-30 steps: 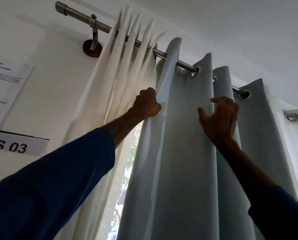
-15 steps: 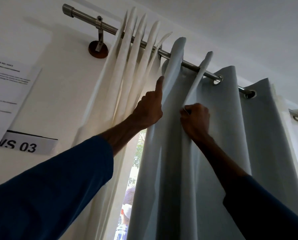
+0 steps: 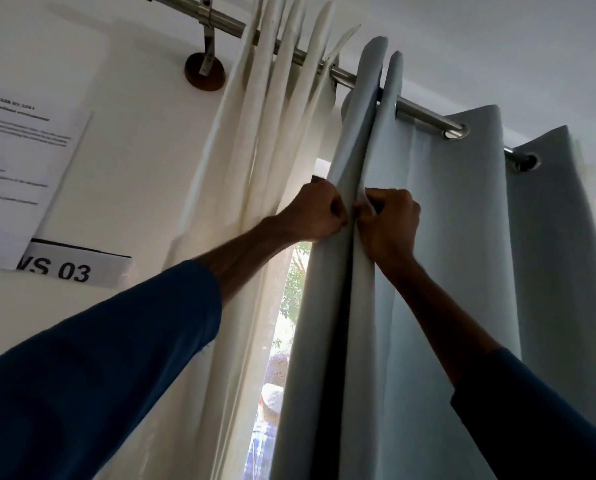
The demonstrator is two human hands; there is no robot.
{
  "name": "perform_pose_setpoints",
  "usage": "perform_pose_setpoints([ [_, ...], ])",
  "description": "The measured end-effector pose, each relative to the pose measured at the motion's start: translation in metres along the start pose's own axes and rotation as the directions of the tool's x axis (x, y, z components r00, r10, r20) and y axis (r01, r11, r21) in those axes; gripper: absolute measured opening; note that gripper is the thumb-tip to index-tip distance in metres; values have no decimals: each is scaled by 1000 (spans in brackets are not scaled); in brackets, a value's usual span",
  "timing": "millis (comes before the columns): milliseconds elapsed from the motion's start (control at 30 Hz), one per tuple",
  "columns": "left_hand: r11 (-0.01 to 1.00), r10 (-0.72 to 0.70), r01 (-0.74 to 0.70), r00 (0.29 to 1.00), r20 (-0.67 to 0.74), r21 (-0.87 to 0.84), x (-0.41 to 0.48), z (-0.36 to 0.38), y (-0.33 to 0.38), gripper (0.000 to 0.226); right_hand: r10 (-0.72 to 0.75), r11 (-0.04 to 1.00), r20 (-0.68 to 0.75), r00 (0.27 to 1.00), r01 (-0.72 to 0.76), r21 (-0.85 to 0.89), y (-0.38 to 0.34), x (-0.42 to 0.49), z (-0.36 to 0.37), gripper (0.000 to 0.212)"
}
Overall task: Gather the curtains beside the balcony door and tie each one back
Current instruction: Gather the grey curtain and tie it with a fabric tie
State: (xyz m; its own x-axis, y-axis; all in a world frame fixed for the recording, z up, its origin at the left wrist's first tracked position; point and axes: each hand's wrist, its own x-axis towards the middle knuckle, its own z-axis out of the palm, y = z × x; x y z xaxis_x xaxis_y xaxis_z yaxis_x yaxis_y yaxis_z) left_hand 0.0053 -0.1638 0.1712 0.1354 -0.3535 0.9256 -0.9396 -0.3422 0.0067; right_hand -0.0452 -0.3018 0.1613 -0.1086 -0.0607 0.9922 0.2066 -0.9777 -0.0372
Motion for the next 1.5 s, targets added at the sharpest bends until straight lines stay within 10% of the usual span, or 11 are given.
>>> perform_pose_setpoints([
  [533,942,-186,166,982,-42,-292,-22,50,31,47,-69,998,46,997,68,5,9,-87,-27,8],
  [700,960,-136,108,986,-94,-259,-30,59,28,21,-61,998,47,997,61,12,8,-104,-28,13],
  [867,953,35,-71,991,-125,-295,-46,57,29,77,-83,997,76,994,82,9,14,-117,-29,14],
  [1000,927,101,-138,987,-122,-349,-46,62,23,70,-93,995,67,993,91,38,15,-124,-31,8],
  [1500,852,28,-60,997,-69,-520,-53,75,25,70,-134,983,-36,990,137,120,16,-131,-41,25],
])
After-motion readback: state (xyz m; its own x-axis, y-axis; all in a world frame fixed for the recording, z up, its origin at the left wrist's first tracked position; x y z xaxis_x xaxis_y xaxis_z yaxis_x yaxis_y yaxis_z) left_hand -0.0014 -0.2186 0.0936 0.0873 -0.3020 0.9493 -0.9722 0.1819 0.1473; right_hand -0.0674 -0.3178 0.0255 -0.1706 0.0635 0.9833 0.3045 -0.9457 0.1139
